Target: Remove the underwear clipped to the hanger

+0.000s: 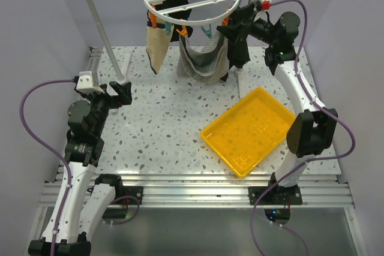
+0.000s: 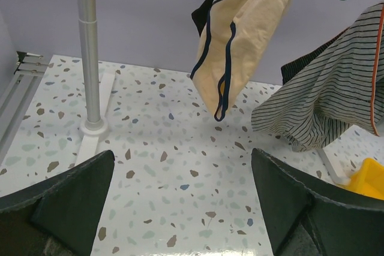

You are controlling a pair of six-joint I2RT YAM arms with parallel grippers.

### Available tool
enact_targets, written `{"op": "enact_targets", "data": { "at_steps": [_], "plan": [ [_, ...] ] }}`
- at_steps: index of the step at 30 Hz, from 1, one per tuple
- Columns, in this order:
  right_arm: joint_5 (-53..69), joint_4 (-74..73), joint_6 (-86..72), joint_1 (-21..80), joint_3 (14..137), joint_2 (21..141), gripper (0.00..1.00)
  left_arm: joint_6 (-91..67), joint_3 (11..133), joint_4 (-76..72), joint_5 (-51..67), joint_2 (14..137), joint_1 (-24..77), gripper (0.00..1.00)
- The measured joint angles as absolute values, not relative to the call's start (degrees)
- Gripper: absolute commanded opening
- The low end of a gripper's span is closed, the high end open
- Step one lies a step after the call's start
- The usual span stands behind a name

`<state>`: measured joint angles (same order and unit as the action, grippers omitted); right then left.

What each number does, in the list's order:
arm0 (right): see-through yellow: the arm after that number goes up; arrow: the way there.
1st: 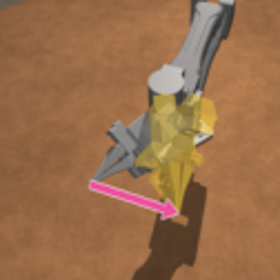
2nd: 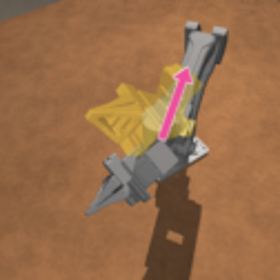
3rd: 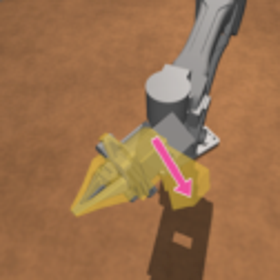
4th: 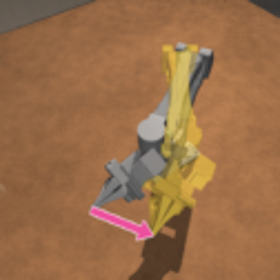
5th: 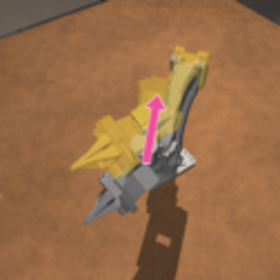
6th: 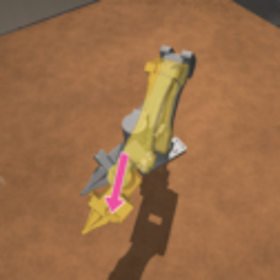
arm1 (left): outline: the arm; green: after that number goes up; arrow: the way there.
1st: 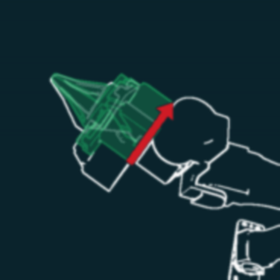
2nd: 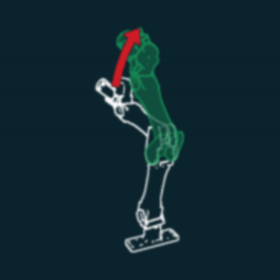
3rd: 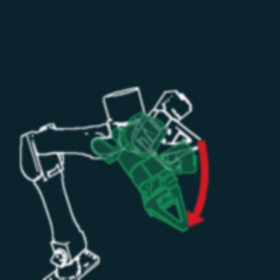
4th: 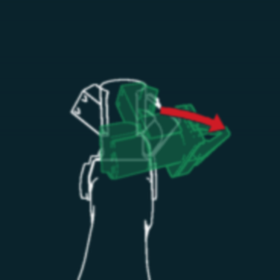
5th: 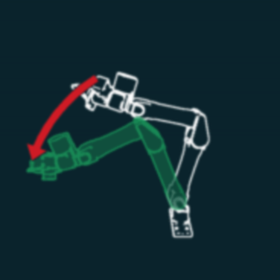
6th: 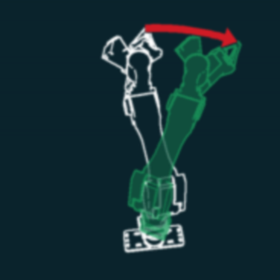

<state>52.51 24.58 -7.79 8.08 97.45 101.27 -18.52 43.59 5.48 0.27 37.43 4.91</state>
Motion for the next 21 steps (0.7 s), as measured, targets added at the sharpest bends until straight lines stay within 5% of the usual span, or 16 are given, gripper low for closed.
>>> {"op": "enact_targets", "data": {
  "at_steps": [4, 11, 14, 16, 17, 18, 21],
  "plan": [
    [53.2, 25.6, -9.1, 8.1, 97.9, 102.2, 0.58, -18.5, 43.6, 5.3, 0.4, 37.5, 4.9, 1.0],
    [53.5, 27.9, -11.9, 8.1, 98.0, 102.4, 0.11, -19.2, 43.6, 5.1, 0.8, 37.9, 4.9, 1.0],
    [53.5, 28.4, -12.5, 8.0, 98.0, 102.4, 0.04, -19.8, 43.6, 4.8, 1.1, 38.3, 4.9, 1.0],
    [53.5, 28.6, -12.6, 7.9, 97.9, 102.4, 0.16, -20.4, 43.6, 4.3, 1.5, 38.4, 4.9, 1.0],
    [53.5, 28.7, -12.7, 7.9, 97.8, 102.4, 0.41, -20.6, 43.6, 4.1, 1.7, 38.5, 4.9, 1.0],
    [53.5, 28.5, -13.1, 7.9, 97.8, 102.4, 0.54, -20.9, 43.6, 3.9, 2.0, 38.6, 4.9, 1.0],
    [53.3, 28.3, -12.7, 8.0, 97.5, 102.4, 0.64, -22.9, 43.6, 2.6, 3.2, 39.0, 4.9, 1.0]
  ]
}}
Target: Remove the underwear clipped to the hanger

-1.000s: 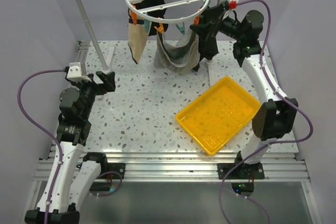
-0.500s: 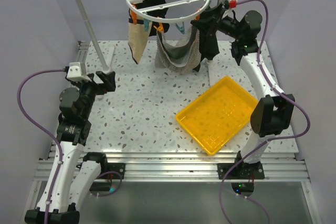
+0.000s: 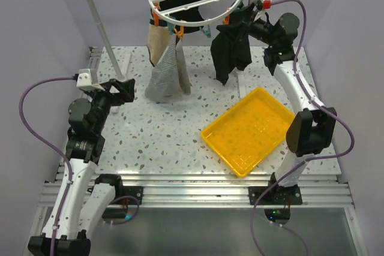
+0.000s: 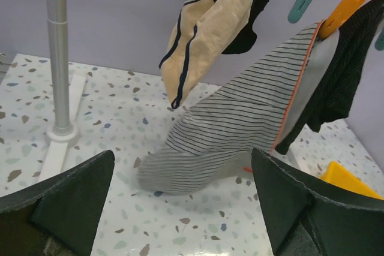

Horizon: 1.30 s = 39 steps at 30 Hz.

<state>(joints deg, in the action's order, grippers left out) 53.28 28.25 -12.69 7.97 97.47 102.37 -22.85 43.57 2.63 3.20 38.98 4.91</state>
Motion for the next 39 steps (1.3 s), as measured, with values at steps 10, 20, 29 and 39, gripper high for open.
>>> {"op": "enact_targets", "data": {
  "at_steps": [10, 20, 29, 39],
  "plan": [
    [52.0, 23.2, -10.6, 8.0, 93.8, 101.0, 0.77, -33.7, 43.6, -4.7, 11.6, 45.7, 4.9, 1.0],
    [49.8, 12.4, -6.6, 8.0, 92.3, 96.2, 0.79, -38.4, 51.4, -9.7, 14.0, 56.5, 8.7, 0.98],
    [50.3, 4.4, -5.3, 8.0, 91.8, 93.3, 0.78, -38.5, 65.6, -7.7, 11.6, 67.1, 13.3, 0.92],
    [49.8, 2.1, -8.1, 8.0, 89.6, 92.1, 0.78, -40.5, 73.3, -1.9, 5.1, 74.7, 18.1, 0.83]
  ]
}}
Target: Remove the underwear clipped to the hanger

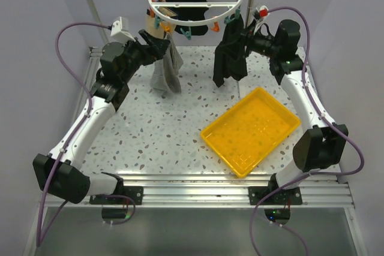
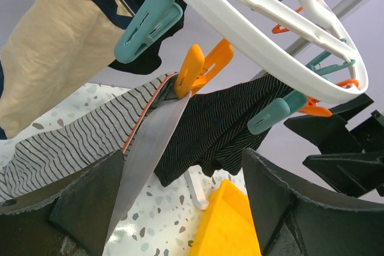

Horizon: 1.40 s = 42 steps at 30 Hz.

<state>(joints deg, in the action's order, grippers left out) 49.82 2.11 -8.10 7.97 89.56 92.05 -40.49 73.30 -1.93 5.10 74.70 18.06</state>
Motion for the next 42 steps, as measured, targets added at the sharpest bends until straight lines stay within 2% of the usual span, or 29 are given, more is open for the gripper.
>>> {"op": "enact_targets", "data": {
  "at_steps": [15, 29, 42],
  "plan": [
    [49.1, 2.3, -11.7, 8.0, 86.5, 90.3, 0.78, -38.8, 79.7, -1.3, -4.1, 82.0, 22.3, 0.74],
    [49.0, 3.1, -13.3, 8.4, 84.9, 89.8, 0.78, -36.2, 81.2, -5.8, -8.1, 83.9, 24.9, 0.75],
    [49.0, 4.4, -14.6, 9.0, 84.0, 89.6, 0.78, -34.7, 81.2, -9.5, -16.2, 85.4, 27.6, 0.69]
  ]
}}
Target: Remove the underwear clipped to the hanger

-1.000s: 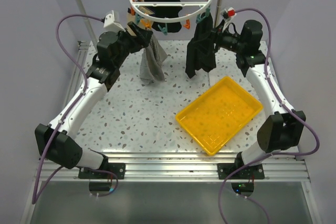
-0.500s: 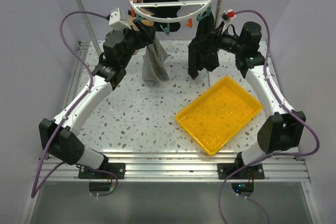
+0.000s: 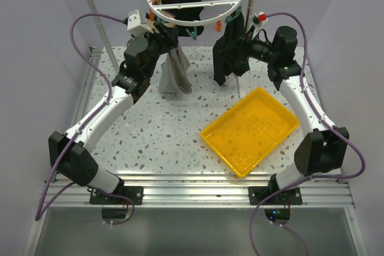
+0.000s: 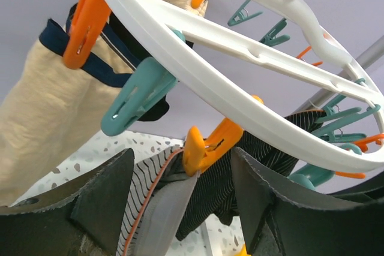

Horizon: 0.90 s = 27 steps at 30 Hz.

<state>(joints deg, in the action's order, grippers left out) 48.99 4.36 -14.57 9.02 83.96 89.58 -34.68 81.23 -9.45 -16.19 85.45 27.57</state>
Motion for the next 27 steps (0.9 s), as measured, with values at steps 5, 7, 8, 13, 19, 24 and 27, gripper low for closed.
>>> {"op": "enact_targets", "data": {
  "at_steps": [5, 7, 8, 13, 19, 24, 27],
  "plan": [
    [49.0, 4.8, -15.0, 9.0, 83.9, 89.5, 0.78, -33.2, 81.2, -11.2, -19.2, 85.5, 27.9, 0.68],
    [49.0, 5.1, -15.3, 9.0, 83.9, 89.5, 0.78, -32.8, 81.2, -12.5, -20.0, 85.5, 28.1, 0.68],
    [49.0, 5.3, -15.4, 9.0, 83.9, 89.5, 0.78, -32.5, 81.2, -13.1, -20.3, 85.5, 28.2, 0.68],
    [49.0, 5.7, -15.7, 9.1, 83.9, 89.4, 0.78, -31.8, 81.2, -15.3, -20.9, 85.8, 28.3, 0.7],
    [49.0, 6.1, -16.2, 9.2, 83.1, 88.9, 0.78, -31.8, 81.2, -16.3, -21.3, 86.7, 28.3, 0.7],
    [49.0, 6.4, -16.5, 9.4, 83.1, 88.8, 0.78, -31.7, 81.2, -17.0, -22.1, 87.2, 28.9, 0.69],
    [49.0, 6.7, -16.6, 9.4, 82.9, 88.8, 0.78, -30.9, 81.2, -17.4, -23.0, 87.2, 29.4, 0.69]
  ]
}}
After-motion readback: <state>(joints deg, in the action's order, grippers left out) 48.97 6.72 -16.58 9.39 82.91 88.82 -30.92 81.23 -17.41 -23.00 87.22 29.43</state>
